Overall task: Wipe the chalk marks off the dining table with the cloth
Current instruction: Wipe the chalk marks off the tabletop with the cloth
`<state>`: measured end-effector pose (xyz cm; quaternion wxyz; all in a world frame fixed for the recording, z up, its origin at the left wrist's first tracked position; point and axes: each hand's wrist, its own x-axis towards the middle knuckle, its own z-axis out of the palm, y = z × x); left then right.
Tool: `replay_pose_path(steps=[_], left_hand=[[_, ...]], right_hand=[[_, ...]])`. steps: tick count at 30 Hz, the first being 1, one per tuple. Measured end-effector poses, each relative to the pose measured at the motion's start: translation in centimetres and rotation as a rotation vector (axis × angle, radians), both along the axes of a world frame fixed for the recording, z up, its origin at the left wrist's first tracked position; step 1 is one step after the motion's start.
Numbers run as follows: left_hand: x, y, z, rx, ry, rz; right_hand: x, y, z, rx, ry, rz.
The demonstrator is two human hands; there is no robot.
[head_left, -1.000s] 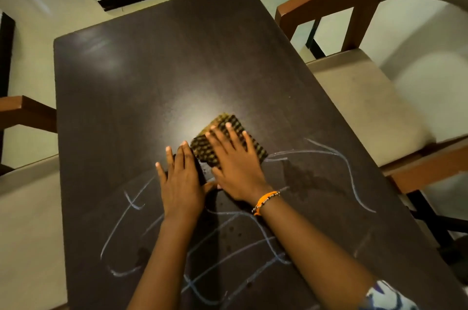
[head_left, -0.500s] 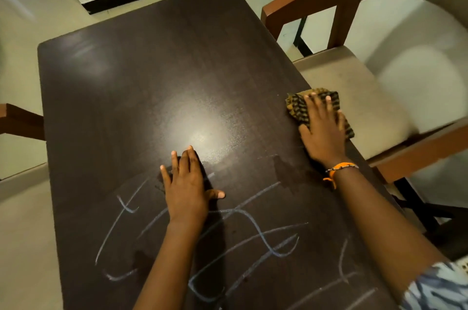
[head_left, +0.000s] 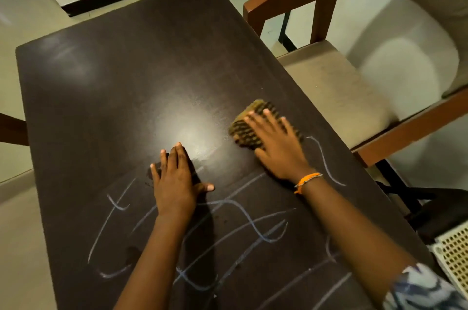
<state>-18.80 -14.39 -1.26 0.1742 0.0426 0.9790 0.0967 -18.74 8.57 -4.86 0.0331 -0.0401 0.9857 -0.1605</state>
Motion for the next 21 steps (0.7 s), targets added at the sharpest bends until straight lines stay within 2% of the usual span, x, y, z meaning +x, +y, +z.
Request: replay_pose_path(steps=[4,6,8,11,17,21], left_hand=[[0.1,-0.4,-0.2,0.026,0.023,0.002],[0.6,-0.6,-0.1,0.071,0.060,0.000],[1.4,-1.5,0.0,0.128,0.099,-0.002],[3.0,-4.8,0.1,0.159,0.131,0.054],[5.9,-14.4,-0.1,0.141,0.164,0.388],[8.0,-19.0,-0.3,0.092,0.151,0.514]], right_hand=[[-0.7,4.6,0.1,-0.001,-0.015,-0.322],[-0.9,3.1,-0.1,0.013,-0.016,-0.404],[-0.5,-0.3,-0.3,0.042,-0.012,-0.397],[0.8,-8.1,-0.5,0.050,0.019,-0.248],[5.0,-27.1,-0.1,-0.100,-0.015,0.176],[5.1,-30.5,-0.5,-0.113,-0.054,0.405]])
